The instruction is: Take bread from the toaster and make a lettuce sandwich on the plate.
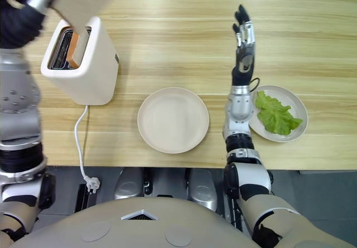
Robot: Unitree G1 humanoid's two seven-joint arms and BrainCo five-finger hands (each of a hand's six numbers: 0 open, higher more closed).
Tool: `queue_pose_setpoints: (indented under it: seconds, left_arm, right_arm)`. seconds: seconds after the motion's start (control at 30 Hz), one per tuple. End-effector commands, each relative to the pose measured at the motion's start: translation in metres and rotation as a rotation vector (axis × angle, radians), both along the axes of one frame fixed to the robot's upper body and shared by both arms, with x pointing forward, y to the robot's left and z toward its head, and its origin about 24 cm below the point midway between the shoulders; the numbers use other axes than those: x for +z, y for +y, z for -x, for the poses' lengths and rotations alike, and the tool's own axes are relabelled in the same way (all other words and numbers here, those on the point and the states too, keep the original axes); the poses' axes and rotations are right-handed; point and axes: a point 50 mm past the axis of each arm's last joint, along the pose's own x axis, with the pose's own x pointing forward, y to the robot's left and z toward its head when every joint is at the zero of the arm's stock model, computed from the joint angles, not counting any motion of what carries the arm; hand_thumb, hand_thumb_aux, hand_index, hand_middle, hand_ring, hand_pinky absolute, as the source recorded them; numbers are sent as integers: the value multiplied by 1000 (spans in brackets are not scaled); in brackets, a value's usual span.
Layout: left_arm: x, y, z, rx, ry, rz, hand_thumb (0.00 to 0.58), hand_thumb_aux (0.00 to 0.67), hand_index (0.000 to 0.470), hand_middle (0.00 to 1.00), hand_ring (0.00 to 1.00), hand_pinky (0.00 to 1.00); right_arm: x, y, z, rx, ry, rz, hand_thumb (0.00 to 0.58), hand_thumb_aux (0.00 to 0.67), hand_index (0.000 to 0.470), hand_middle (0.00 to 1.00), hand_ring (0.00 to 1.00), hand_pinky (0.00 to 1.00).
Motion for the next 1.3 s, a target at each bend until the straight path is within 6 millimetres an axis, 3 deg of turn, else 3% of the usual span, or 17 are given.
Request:
queue_pose_setpoints:
  seconds: [0.03,0.23,0.53,0.77,1.0,1.03,1.07,1.1,1.13,1.3]
  left_arm:
    - [-49,-16,-9,-141,299,-6,580,670,460,1000,1000,1000]
    - [-120,-28,-4,-272,660,-16,580,670,460,1000,1000,1000]
    - [-180,-40,5,-366,968,70,580,670,460,1000,1000,1000]
    - [-206,-52,9,-365,1050,79,580,670,460,1000,1000,1000]
    - [-210,-53,5,-323,1018,40,580,670,460,1000,1000,1000]
    - [-209,-51,3,-306,999,15,449,352,242,1000,1000,1000]
    - [-206,-49,0,-287,975,-10,449,352,242,1000,1000,1000]
    - [-203,-46,-3,-268,948,-34,0,0,0,584,584,584]
    - [-199,-43,-6,-244,916,-58,0,0,0,0,0,0]
    - [-176,-29,-19,-127,757,-161,0,0,0,0,0,0]
  right_arm:
    - [10,-27,4,-87,-28,32,0,0,0,0,0,0]
    - [19,-58,17,-160,-19,141,0,0,0,0,0,0]
    - [16,-65,22,-177,27,194,0,0,0,0,0,0]
    - [9,-60,20,-161,61,198,0,0,0,0,0,0]
    - [5,-59,21,-158,78,198,0,0,0,0,0,0]
    - [5,-59,21,-159,79,199,0,0,0,0,0,0]
    - [5,-60,22,-160,80,200,0,0,0,0,0,0]
    - [5,-61,22,-162,80,200,0,0,0,0,0,0]
    - [5,-62,22,-164,81,201,0,0,0,0,0,0]
    - [5,-63,23,-168,83,201,0,0,0,0,0,0]
